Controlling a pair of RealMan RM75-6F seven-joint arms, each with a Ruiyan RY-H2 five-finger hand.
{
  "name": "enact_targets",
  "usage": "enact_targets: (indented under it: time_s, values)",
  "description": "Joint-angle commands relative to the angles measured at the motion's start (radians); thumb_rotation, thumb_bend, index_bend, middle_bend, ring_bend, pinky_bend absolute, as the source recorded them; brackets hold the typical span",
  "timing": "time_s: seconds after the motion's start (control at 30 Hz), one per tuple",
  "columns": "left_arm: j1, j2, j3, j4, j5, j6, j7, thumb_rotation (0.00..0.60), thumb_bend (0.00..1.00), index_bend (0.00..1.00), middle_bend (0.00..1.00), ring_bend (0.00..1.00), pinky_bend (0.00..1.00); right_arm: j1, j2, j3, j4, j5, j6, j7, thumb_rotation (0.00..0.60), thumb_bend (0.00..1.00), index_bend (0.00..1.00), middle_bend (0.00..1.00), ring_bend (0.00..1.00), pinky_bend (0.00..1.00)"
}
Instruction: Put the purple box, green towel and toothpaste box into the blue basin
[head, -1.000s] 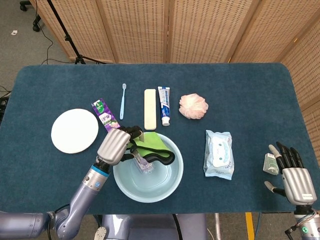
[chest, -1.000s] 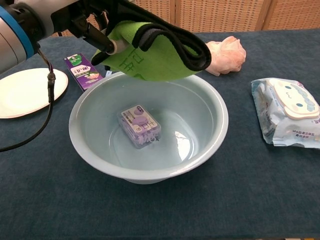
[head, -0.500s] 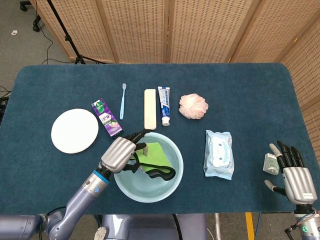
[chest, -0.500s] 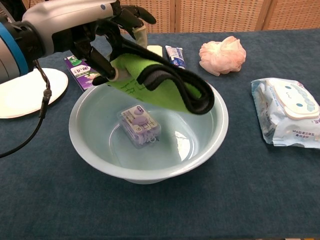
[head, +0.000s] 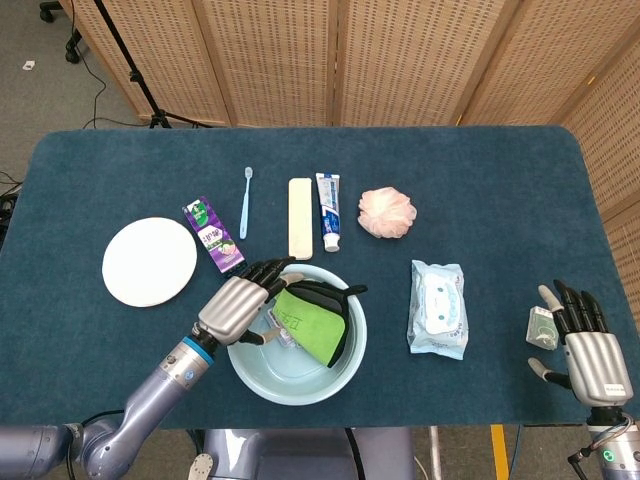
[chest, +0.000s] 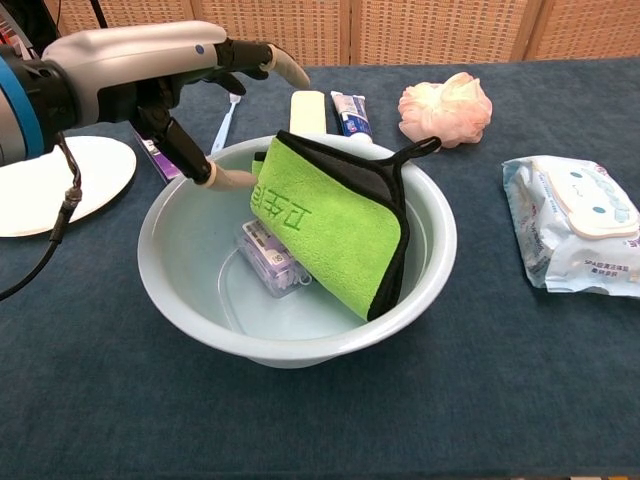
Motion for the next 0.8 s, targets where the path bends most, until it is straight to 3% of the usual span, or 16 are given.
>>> enact_targets:
  time_s: [0.03,0.5,0.8]
  values:
    - [0.006,0.005,-0.007,0.004,0.004,0.013,-0.015,0.600,0.26,0.00,0.00,0.00,0.11,0.001,0.000,0.000,0.000,0.000,-0.001,-0.001,0.600,0.09,0.00,0.00,0.00,0.00]
    - [0.100,0.155,-0.039,0.108,-0.022,0.063,-0.192,0.600,0.26,0.00,0.00,0.00,0.11,0.003,-0.007,-0.002,-0.004,0.000,-0.004,-0.022,0.600,0.09,0.00,0.00,0.00,0.00]
    - [0.059,0.261,-0.012,0.196,-0.151,-0.045,-0.053,0.600,0.26,0.00,0.00,0.00,0.11,0.008,-0.019,-0.006,-0.006,0.002,-0.019,-0.052,0.600,0.09,0.00,0.00,0.00,0.00]
